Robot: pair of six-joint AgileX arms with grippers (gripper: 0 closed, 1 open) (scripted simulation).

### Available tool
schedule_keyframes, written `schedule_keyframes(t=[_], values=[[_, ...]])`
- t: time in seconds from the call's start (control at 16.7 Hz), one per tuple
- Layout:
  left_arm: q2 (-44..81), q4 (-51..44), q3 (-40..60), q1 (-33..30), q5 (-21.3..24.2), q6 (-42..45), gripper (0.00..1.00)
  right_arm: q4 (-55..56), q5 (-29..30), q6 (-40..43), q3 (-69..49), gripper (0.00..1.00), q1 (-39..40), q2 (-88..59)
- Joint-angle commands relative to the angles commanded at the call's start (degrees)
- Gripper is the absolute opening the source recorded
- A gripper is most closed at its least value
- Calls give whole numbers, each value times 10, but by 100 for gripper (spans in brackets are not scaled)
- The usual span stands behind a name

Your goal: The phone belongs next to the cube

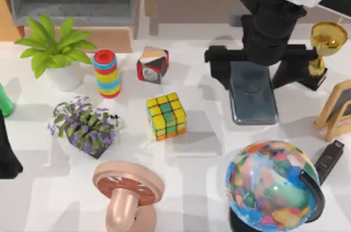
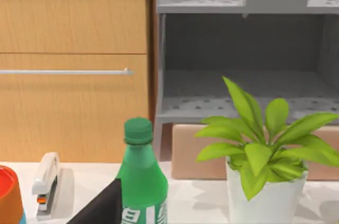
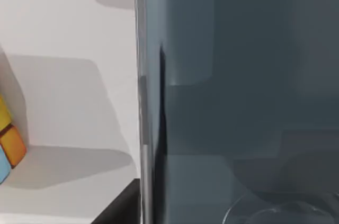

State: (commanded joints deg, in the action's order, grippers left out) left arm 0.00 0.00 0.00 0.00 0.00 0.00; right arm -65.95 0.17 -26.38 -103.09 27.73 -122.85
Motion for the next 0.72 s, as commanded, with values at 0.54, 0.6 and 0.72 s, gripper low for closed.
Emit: schedule_keyframes(t=[0.54,0.6,0.72], values=[[0,0,0,0,0,0,100,-7,1,-37,13,0,9,-16],[0,0,0,0,0,0,100,-7,1,-37,13,0,9,-16],[0,0,0,0,0,0,100,-7,1,-37,13,0,9,-15]])
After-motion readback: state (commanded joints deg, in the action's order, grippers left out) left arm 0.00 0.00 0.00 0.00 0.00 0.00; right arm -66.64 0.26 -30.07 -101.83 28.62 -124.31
